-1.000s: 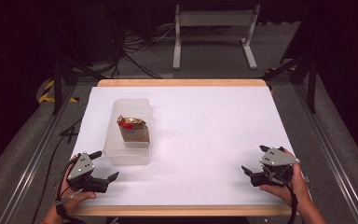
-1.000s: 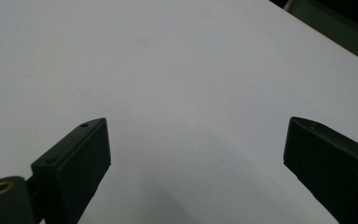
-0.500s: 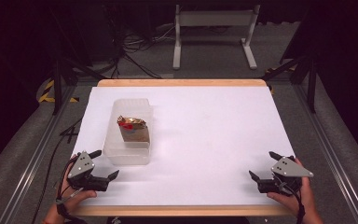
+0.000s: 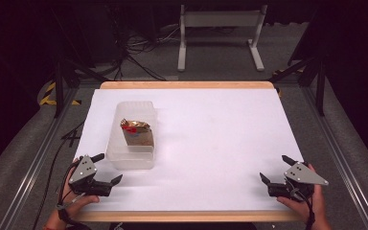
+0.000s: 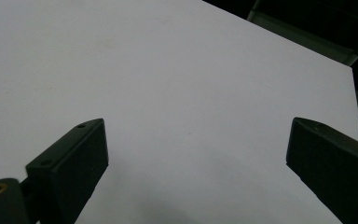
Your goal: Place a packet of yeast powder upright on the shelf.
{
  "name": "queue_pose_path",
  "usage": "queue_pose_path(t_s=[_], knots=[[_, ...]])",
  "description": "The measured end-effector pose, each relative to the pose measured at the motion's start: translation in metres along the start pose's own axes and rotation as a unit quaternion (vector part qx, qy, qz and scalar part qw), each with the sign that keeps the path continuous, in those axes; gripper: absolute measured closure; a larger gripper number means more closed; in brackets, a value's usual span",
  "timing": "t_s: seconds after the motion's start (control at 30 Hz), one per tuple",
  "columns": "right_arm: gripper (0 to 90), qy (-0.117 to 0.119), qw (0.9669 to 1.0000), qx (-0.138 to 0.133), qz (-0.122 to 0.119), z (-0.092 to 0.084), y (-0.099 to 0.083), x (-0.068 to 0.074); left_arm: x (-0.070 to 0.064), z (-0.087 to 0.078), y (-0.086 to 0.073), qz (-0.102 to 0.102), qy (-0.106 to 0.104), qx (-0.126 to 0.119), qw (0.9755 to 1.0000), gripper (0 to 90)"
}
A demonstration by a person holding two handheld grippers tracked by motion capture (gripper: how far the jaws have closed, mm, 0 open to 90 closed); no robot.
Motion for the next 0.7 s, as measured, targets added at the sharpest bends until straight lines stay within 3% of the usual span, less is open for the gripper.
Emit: queue_pose_path(t_s=[0.7], knots=[[6.8, 0.0, 1.0, 0.006, 0.004, 0.0034, -0.0028, -0.0031, 0.0019, 0.0035, 0.0003, 0.0, 0.002, 0.008, 1.0, 4.2]])
Point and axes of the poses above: each handheld gripper's, and its own axes: z roughly forward along the jaws, y roughly out of its top, x roughly to its left, the point moved 7 cm from there along z, roughly forward along the jaws, and after that the axes turned 13 degrees about x, right-handed, at the moved point
